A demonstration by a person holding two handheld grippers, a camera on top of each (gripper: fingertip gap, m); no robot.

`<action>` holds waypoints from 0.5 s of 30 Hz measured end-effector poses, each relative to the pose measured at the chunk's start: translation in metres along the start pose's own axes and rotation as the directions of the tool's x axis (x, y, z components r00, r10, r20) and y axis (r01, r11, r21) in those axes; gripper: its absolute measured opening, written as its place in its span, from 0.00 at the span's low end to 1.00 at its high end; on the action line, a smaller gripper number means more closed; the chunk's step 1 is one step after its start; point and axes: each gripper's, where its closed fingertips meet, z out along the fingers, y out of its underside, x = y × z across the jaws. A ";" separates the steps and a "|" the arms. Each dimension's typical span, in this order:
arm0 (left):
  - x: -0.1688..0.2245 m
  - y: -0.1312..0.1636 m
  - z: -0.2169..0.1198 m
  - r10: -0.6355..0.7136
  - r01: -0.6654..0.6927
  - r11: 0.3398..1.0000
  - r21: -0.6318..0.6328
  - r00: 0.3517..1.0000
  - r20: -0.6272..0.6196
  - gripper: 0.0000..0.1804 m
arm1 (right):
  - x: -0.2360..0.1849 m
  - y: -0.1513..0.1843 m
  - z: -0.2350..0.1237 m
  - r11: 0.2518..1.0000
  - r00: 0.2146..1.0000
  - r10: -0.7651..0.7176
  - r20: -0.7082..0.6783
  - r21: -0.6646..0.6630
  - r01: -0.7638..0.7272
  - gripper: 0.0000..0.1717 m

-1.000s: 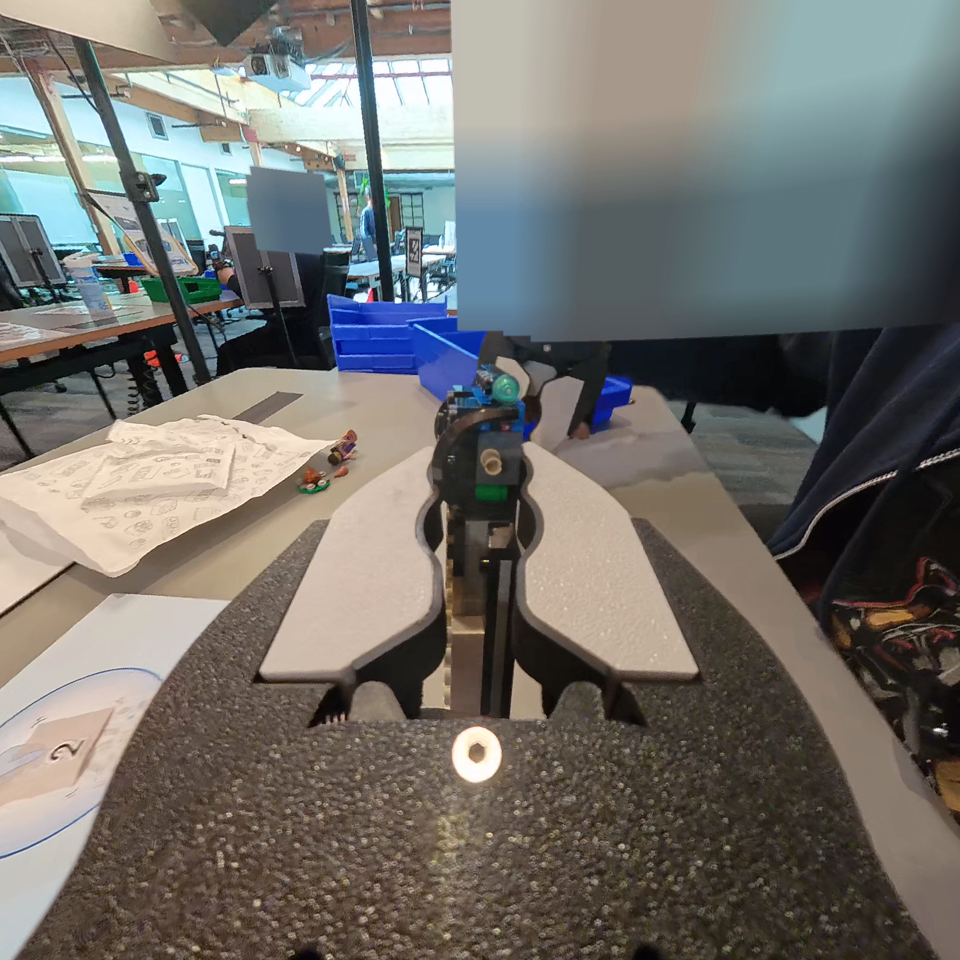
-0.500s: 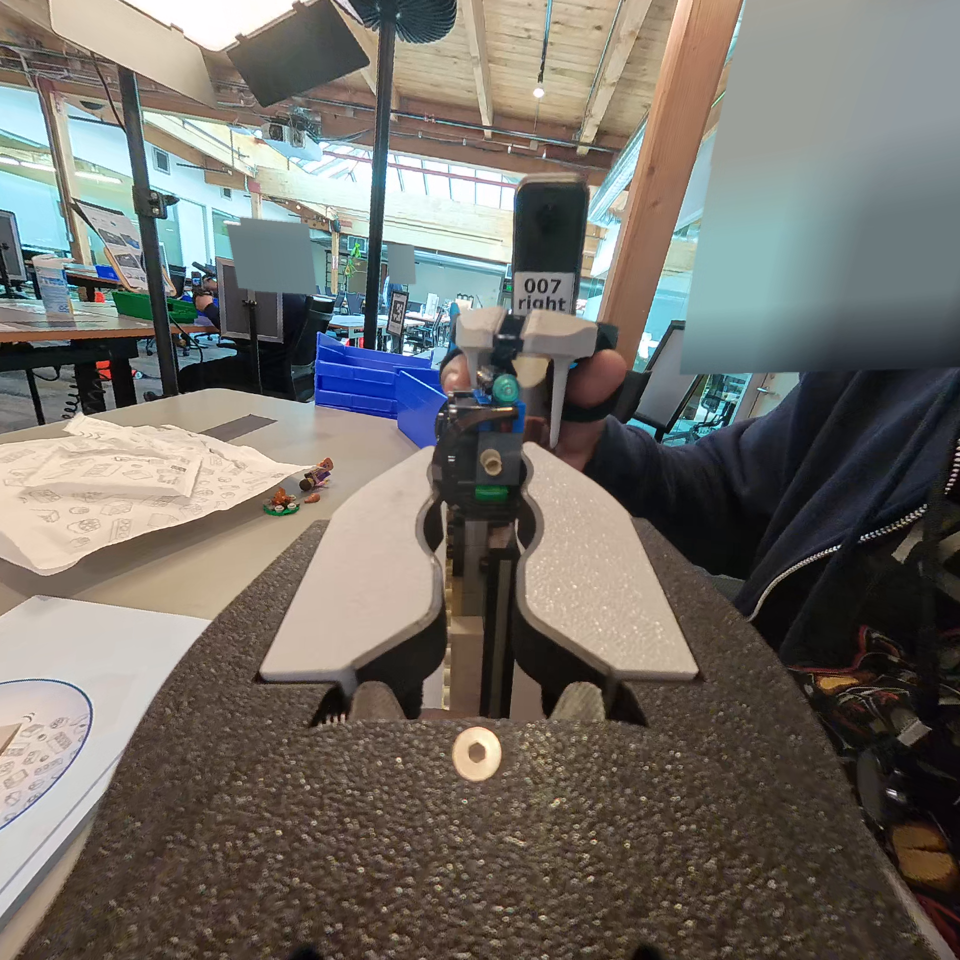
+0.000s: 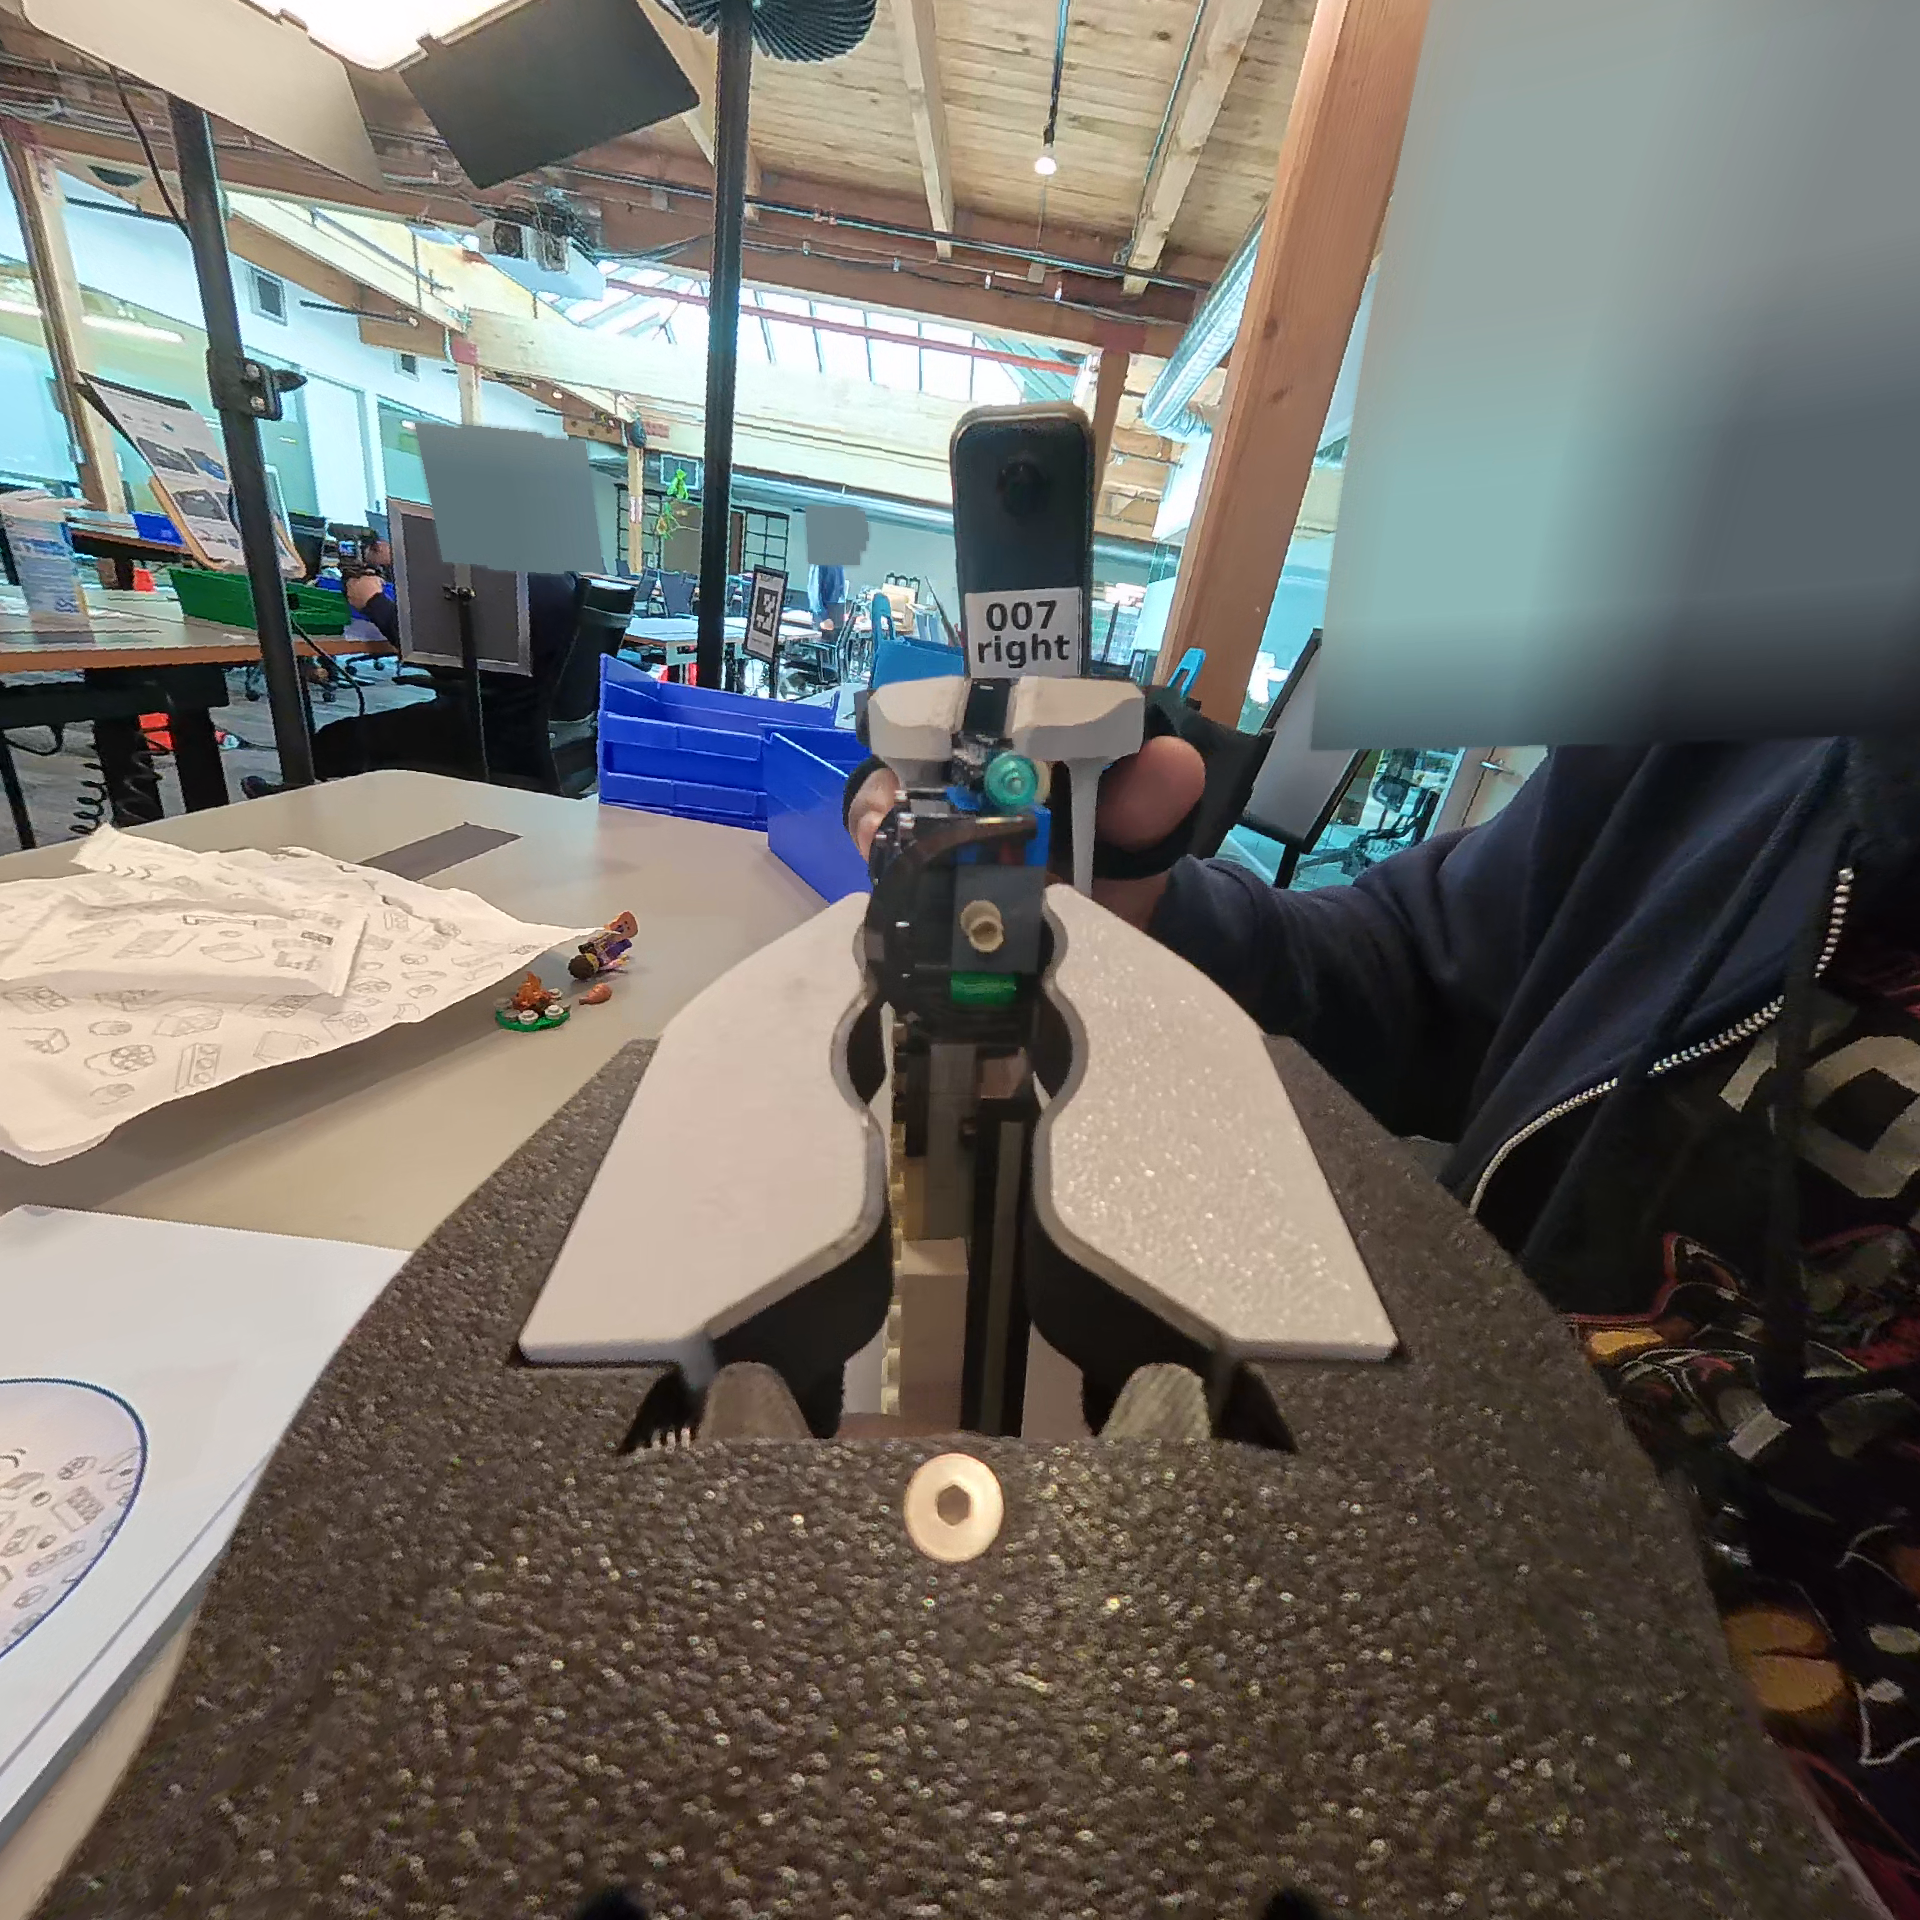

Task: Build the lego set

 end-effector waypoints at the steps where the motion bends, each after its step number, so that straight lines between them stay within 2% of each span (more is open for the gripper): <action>1: 0.000 -0.001 0.000 0.006 -0.006 1.000 0.000 1.000 0.002 0.14 | 0.000 0.001 0.000 1.000 1.000 0.003 0.002 -0.002 -0.003 0.04; 15: 0.000 0.006 0.000 0.062 -0.061 0.996 -0.061 0.998 0.017 0.14 | 0.000 0.011 -0.005 0.999 0.998 0.040 0.040 0.005 -0.040 0.04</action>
